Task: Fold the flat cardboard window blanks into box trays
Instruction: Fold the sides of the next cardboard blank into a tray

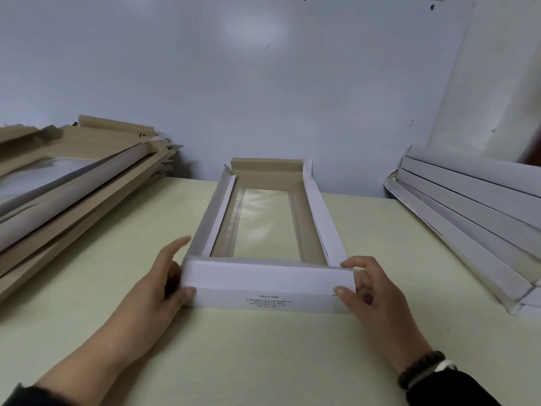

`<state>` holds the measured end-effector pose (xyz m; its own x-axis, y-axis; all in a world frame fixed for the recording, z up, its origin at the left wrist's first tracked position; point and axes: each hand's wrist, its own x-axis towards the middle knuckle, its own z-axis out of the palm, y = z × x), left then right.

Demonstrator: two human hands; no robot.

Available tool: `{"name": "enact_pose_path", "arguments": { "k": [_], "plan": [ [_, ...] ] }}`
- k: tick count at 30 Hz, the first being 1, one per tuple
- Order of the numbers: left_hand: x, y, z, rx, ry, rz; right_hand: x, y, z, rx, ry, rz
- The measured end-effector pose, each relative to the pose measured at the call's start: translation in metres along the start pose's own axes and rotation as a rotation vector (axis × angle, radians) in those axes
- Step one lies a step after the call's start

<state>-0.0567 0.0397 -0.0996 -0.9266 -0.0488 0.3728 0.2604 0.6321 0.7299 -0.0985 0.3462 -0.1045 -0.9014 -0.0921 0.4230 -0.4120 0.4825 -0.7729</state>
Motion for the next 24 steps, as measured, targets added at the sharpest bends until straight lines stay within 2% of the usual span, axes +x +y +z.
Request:
{"name": "enact_pose_path", "arguments": {
  "k": [7,16,21,24],
  "plan": [
    [-0.0014,0.0015,0.0009,0.07,-0.027,0.103,0.001,0.0031,0.0002,0.014,0.052,0.014],
    [0.0019,-0.0009,0.0004,0.112,-0.066,0.086,0.0064,-0.0054,-0.0075,-0.171,-0.117,-0.048],
    [0.0052,-0.0057,0.0019,0.223,-0.059,0.146,0.0082,-0.0014,-0.0063,-0.253,-0.106,-0.102],
    [0.0031,-0.0065,0.0027,0.21,-0.079,0.151,0.006,0.0007,-0.006,-0.263,-0.12,-0.109]
  ]
}}
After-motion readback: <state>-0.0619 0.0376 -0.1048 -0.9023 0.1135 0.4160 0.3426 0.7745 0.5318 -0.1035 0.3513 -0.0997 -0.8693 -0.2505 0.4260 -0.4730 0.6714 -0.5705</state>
